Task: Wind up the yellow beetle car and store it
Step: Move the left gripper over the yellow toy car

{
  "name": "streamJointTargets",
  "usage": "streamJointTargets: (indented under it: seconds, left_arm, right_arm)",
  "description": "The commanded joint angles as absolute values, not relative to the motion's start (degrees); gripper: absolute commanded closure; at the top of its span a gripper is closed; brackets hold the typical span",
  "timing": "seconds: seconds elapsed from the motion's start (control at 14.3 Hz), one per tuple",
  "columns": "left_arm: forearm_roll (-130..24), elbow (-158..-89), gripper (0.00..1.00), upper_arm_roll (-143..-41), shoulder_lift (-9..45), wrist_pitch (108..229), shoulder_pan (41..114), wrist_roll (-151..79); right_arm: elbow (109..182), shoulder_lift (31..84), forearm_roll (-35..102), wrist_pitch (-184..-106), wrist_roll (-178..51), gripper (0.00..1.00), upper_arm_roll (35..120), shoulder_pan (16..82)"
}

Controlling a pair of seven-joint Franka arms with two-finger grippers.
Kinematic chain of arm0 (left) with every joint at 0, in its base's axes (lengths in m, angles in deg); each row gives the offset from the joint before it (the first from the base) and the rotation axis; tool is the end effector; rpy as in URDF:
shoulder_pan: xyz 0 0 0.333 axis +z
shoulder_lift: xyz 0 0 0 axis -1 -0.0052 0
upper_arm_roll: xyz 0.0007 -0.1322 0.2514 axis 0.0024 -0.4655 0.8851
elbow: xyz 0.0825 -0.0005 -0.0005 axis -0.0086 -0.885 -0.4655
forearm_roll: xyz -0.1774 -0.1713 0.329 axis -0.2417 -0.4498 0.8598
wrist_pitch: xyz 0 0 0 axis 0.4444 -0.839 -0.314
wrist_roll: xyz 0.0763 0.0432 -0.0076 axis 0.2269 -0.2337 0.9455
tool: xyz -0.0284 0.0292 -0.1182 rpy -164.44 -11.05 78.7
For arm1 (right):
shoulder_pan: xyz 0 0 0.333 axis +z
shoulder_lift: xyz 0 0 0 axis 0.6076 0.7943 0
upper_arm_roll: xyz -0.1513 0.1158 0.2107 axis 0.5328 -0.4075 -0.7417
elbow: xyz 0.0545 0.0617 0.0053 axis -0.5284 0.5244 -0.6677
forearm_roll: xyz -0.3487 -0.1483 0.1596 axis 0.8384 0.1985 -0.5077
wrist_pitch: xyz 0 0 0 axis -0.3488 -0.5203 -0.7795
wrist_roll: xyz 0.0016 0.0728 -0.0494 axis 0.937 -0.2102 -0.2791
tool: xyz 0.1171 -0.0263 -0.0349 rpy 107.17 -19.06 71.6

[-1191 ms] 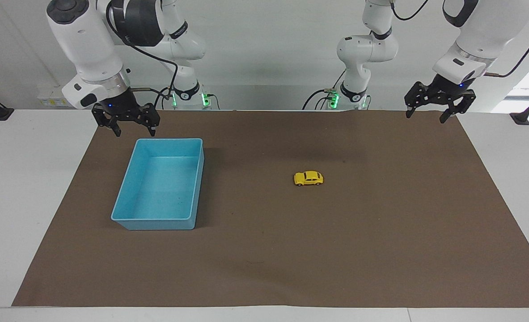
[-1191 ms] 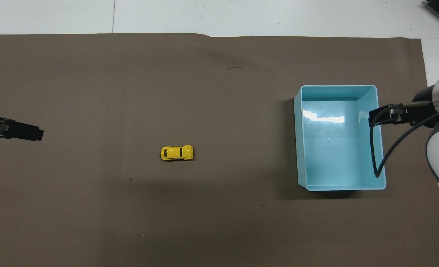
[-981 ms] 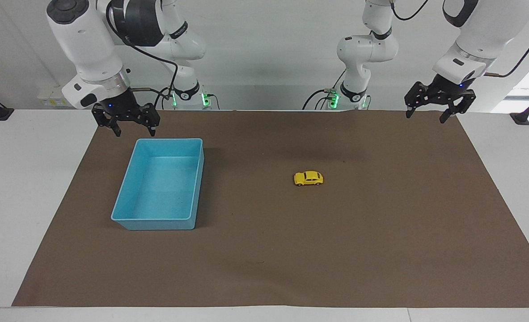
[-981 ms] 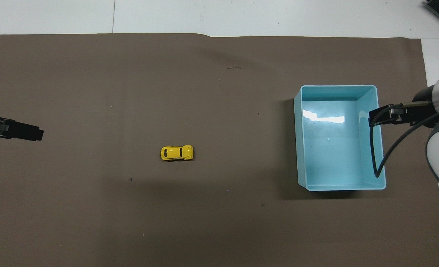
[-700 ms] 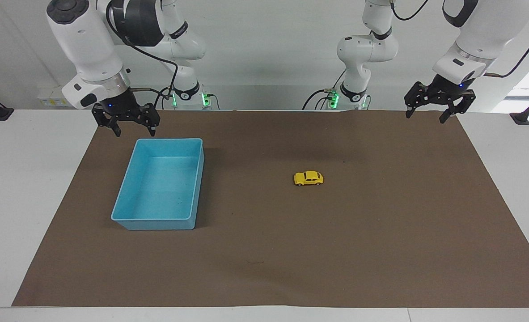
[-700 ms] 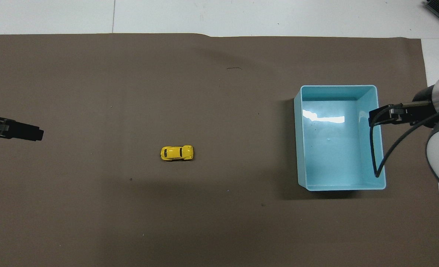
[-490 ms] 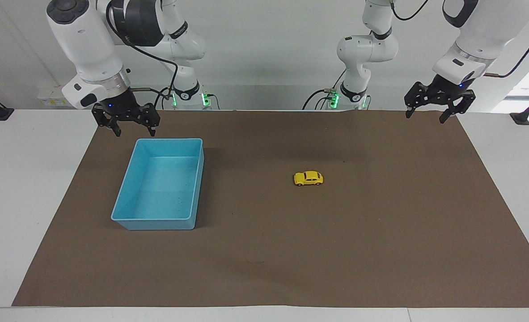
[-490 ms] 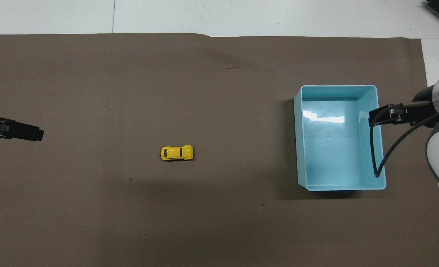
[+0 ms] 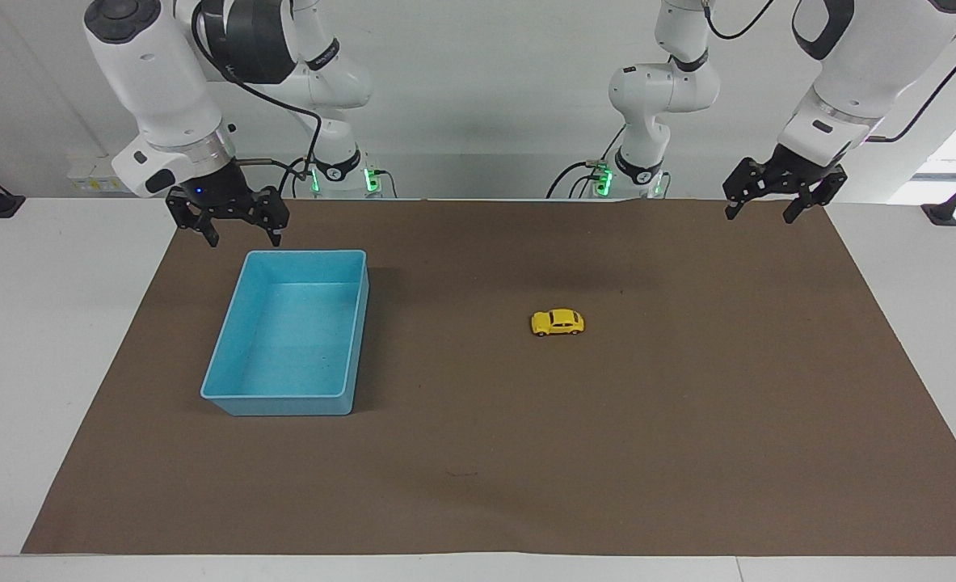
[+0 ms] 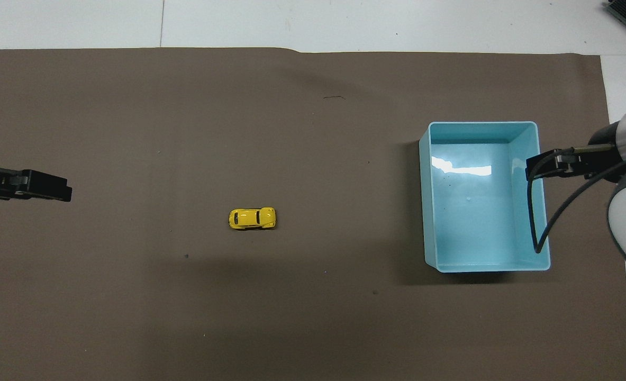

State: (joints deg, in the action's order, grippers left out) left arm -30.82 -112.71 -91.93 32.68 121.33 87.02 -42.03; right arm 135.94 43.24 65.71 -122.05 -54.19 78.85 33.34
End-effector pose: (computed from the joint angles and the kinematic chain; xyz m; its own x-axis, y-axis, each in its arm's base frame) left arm 0.5440 -0.0585 0.5510 0.9959 0.0722 -0.0537 0.0744 -0.9964 0.0408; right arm 0.5829 0.0133 0.5368 0.9999 0.0047 -0.0101 0.0049 -0.9998 0.0208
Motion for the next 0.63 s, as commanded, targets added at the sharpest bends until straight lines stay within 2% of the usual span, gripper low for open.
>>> streamJointTargets:
  seconds: [0.0, 0.56]
  left_arm:
    - [-31.4, -116.2, 0.0, -91.4, 33.5, 123.4, 85.0, -30.9]
    - [-31.5, -122.7, 0.0, -91.4, 33.2, 130.9, 84.3, -3.8]
  right_arm:
    - [137.1, 42.0, 65.2, -122.5, -53.4, 0.0, 78.2, 32.5]
    - [137.1, 42.1, 65.2, -122.5, -53.4, 0.0, 78.2, 32.5]
